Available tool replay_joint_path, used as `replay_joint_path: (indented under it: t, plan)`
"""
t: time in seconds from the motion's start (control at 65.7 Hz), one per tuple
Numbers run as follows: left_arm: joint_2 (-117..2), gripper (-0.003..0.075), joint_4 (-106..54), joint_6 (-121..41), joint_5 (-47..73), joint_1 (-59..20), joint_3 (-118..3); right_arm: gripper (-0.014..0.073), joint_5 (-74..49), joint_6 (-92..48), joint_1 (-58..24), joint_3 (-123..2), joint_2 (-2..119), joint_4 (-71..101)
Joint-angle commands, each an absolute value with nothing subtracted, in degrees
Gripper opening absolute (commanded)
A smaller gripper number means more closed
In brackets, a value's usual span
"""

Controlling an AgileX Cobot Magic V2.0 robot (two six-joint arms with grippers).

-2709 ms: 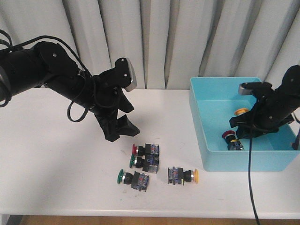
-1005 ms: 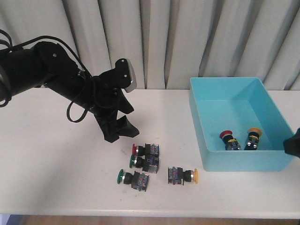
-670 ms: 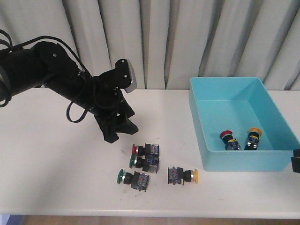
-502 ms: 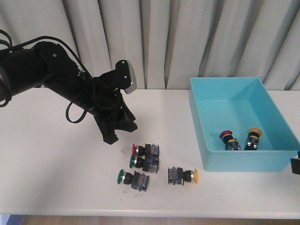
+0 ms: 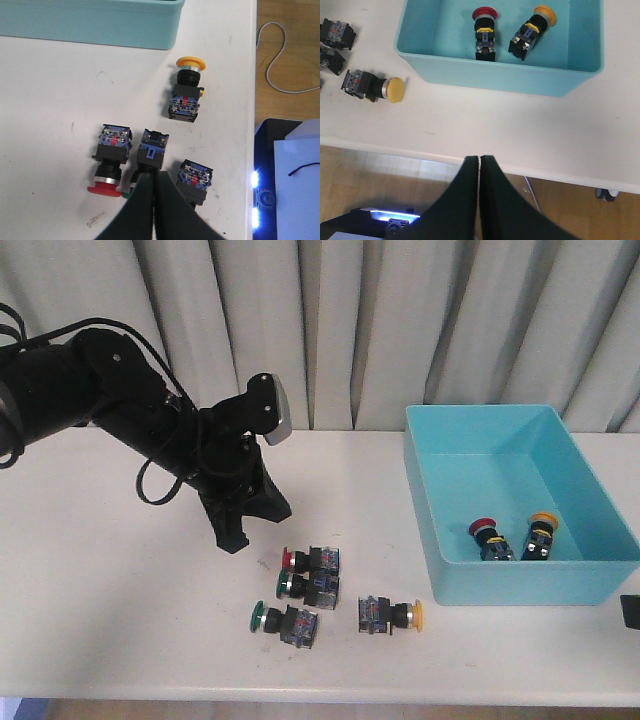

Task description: Pick red and yellow buttons and place in box

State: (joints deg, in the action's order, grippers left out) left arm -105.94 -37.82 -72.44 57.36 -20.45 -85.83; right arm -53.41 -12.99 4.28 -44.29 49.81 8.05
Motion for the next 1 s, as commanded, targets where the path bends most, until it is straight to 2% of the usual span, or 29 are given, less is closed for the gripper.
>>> replay_joint_path:
  t: [0.0, 0.487, 0.609, 0.791, 0.989]
  plan:
    - [-103.1, -0.0007, -40.7, -72.0, 57.1, -20.5, -87.6, -0.0007, -51.0, -13.2, 4.4, -45.8, 49.6, 8.2]
    - [-102.9, -0.0007, -40.2, -72.0, 56.6, -20.5, -87.6, -0.0007, -50.9, -13.2, 4.4, -45.8, 49.6, 8.2]
    - [-101.6, -0.0007, -34.1, -72.1, 56.0, -20.5, -88.1, -0.0007, -50.9, -13.2, 4.4, -45.8, 49.6, 8.2]
    - [-96.5, -0.0007, -22.6, -72.0, 59.7, -20.5, -91.8, -0.0007, -50.9, -13.2, 4.4, -45.8, 49.6, 8.2]
    - [-86.7, -0.0007, -19.6, -71.3, 56.7, -20.4, -92.2, -0.0007, -50.9, -13.2, 4.4, -45.8, 49.6, 8.2]
